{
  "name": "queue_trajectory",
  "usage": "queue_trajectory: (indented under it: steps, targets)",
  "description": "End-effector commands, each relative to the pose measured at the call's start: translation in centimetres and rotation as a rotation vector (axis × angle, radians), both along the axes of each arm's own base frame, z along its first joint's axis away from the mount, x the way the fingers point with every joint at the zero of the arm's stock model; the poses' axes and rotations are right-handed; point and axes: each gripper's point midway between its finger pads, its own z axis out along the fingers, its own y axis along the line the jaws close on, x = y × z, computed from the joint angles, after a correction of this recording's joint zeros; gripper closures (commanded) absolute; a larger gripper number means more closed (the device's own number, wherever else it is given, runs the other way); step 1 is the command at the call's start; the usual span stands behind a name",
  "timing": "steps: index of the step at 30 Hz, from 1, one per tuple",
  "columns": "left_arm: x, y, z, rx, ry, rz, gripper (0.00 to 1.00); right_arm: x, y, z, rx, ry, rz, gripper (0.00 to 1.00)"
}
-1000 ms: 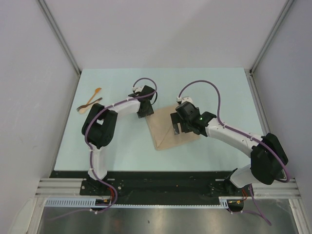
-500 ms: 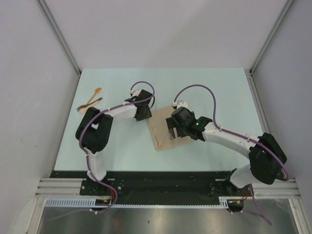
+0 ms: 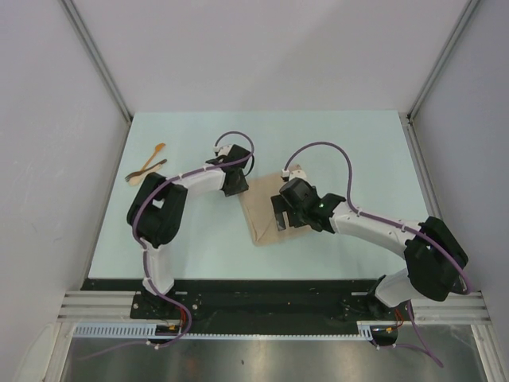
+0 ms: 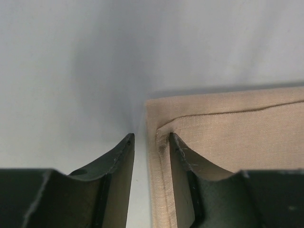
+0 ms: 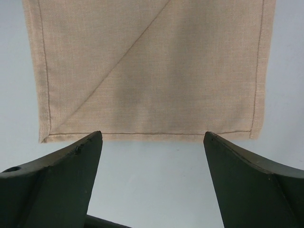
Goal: Fold the napkin into a case and place the utensils inside
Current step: Pick up the upper triangle-folded napkin from the center of the board.
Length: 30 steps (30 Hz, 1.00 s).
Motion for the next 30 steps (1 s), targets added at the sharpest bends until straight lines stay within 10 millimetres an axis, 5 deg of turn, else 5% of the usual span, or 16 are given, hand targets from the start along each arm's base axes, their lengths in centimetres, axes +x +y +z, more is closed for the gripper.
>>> queue_trajectory:
  steps: [1,10,15,19,23,30]
  targets:
    - [0.8,-0.8,-0.4,0.001,0.006,-0.015,0.60,0.0,1.4,1.6,0.059,-0.048,0.016,0.08]
    - [-0.4,1.0,-4.5,0.092,0.094,0.043,0.85,-0.9,4.3,0.5,0.038,-0.044,0.075,0.10]
    - [-1.0,1.2,-5.0,0.092,0.087,0.019,1.00,-1.4,8.0,0.5,0.062,-0.069,0.179,0.10]
    - [-0.6,0.7,-3.6,0.073,0.062,-0.020,1.00,-1.9,11.2,0.7,0.042,-0.099,0.260,0.14]
    - [-0.6,-0.3,-2.9,0.030,0.064,-0.044,1.00,-3.5,13.6,0.6,0.002,-0.125,0.340,0.31]
    - [-0.9,-1.2,-3.0,-0.036,0.075,-0.059,1.00,-3.7,14.1,-0.8,-0.159,-0.197,0.356,0.39]
